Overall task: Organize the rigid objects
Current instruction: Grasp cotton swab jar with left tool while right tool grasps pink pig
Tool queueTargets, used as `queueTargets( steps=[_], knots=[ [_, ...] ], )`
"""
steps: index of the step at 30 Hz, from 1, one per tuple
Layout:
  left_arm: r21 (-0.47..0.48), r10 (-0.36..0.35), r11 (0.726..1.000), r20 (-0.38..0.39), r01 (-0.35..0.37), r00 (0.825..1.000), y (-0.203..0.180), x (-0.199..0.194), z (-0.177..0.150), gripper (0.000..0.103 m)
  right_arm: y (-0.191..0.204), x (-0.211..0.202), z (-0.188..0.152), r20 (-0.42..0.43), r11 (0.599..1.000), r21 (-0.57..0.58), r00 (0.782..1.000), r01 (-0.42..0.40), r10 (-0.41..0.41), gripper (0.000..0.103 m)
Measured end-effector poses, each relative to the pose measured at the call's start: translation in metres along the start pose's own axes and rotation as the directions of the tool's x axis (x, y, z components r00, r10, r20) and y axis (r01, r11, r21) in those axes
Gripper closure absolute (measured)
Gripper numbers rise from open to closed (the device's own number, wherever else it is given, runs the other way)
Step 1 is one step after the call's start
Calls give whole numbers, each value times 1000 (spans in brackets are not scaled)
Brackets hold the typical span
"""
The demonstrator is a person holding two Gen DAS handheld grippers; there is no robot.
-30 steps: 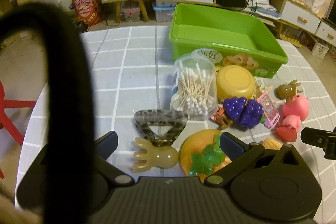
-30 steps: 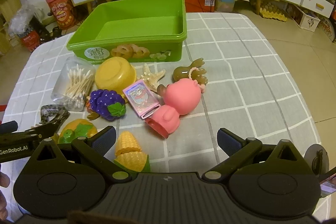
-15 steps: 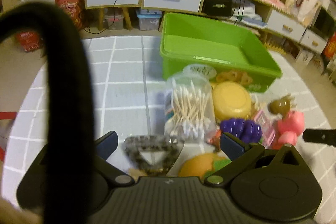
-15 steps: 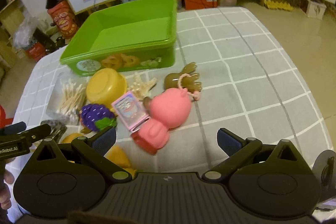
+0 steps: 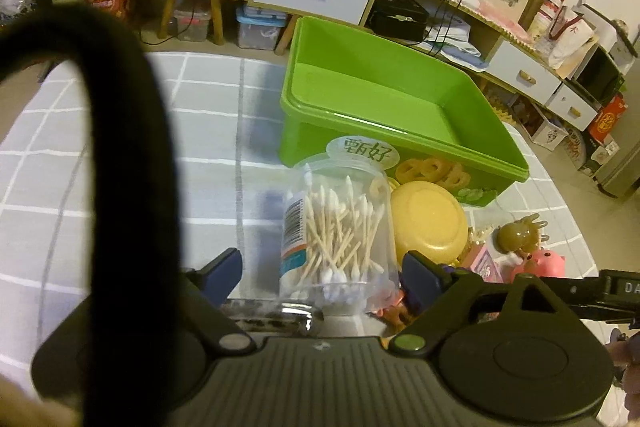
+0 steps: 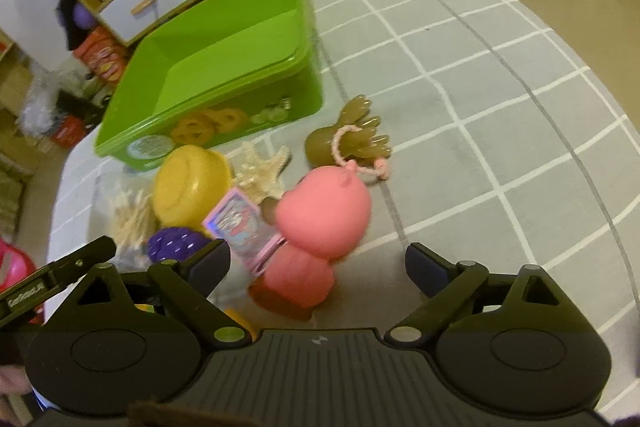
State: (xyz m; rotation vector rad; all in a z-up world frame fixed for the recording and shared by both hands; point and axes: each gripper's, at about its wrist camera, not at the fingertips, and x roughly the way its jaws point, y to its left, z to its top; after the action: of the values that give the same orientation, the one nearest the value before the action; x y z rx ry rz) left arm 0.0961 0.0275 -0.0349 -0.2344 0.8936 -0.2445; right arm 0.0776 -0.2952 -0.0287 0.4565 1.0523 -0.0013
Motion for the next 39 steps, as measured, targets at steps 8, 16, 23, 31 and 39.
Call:
queueTargets(
  steps=[8, 16, 23, 31, 39],
  knots=[
    [-32, -17, 999, -5, 16, 1000, -2, 15, 0, 62, -9, 15, 6, 9, 999, 44, 999, 30, -31, 20],
    [-58, -18, 998, 11, 19, 1000, -1, 18, 0, 62, -6, 15, 6, 3, 1000, 23, 1000, 19, -19, 43],
    [-83, -10, 997, 20, 12, 1000, 1, 15, 0, 63, -8, 9, 6, 5, 1000, 27, 1000, 15, -15, 45],
    [-129, -28, 991, 36, 33, 999, 8, 3, 5, 63, -10, 1, 10, 26, 999, 55, 1000, 2, -3, 46],
    [-145, -34, 989, 61, 43, 998, 7, -10, 11, 63, -2, -14, 22, 67, 994, 89, 996, -62, 56, 46]
  ],
)
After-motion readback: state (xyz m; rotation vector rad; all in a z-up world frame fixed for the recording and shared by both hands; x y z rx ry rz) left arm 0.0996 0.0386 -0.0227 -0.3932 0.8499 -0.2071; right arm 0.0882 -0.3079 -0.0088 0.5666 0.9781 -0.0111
